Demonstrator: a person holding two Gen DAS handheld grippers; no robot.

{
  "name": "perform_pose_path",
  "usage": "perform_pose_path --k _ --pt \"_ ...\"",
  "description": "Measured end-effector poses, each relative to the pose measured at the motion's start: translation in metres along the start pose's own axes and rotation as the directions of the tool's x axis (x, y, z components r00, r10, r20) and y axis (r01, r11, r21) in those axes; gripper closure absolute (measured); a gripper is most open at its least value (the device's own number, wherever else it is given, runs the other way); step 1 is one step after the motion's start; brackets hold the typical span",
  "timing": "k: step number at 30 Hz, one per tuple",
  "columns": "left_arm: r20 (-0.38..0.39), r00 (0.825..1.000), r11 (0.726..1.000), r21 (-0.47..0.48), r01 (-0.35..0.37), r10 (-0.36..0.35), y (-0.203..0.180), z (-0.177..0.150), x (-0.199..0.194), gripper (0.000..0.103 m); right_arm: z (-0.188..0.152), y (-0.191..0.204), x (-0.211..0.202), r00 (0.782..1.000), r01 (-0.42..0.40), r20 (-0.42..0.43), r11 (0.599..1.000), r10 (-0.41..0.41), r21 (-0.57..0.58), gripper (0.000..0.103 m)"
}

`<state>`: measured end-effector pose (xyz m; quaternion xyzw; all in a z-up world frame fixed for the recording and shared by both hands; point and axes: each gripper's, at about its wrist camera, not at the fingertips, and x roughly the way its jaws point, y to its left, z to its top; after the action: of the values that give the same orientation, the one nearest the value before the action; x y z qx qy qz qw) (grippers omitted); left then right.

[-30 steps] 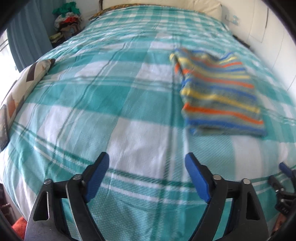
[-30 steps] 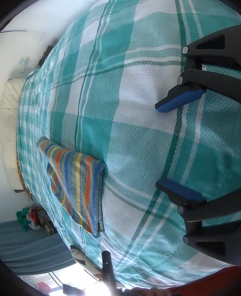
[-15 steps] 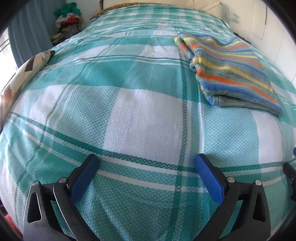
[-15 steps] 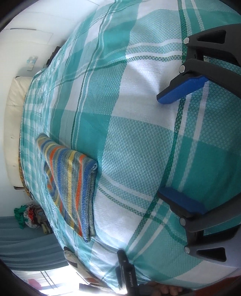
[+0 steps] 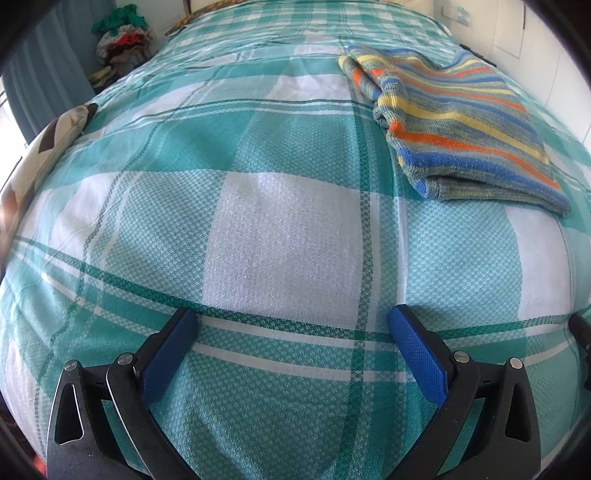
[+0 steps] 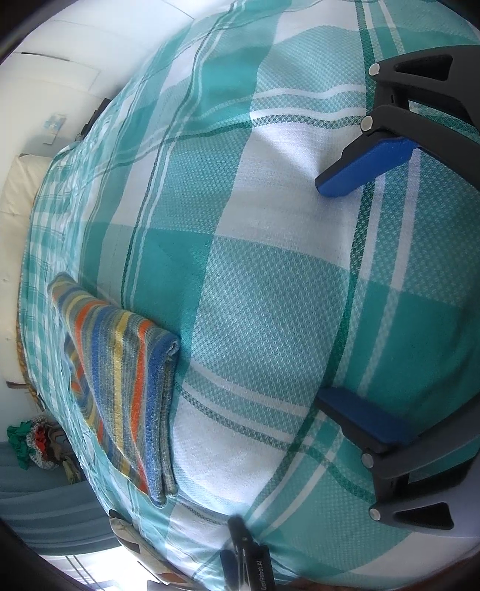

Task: Fold small clothes

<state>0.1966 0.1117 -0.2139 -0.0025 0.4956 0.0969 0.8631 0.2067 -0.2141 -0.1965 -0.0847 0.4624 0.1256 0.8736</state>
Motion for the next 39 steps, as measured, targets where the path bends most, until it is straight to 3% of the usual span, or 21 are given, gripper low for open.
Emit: perform_pose_path --k 30,34,36,39 --pt "0.024 0.999 0.999 -0.012 0.032 -0.031 0.007 -0.002 -0.006 0.001 -0.001 0.001 -0.002 1.000 -0.003 0.013 1.000 0.003 0.006 0.001" --pt "-0.058 0.984 0.985 -0.024 0.169 -0.170 0.028 0.012 -0.017 0.004 0.008 -0.002 -0.008 0.998 -0.029 -0.048 1.000 0.029 0.003 0.001" --pt "0.008 0.953 0.947 -0.117 0.301 -0.302 0.057 0.026 -0.033 0.005 0.020 -0.013 -0.020 0.992 -0.108 -0.065 0.993 0.110 0.038 0.006" --pt "0.061 0.915 0.895 -0.193 0.402 -0.398 0.078 0.064 -0.033 0.005 0.046 -0.030 -0.029 0.978 -0.211 0.022 0.969 0.210 0.133 0.009"
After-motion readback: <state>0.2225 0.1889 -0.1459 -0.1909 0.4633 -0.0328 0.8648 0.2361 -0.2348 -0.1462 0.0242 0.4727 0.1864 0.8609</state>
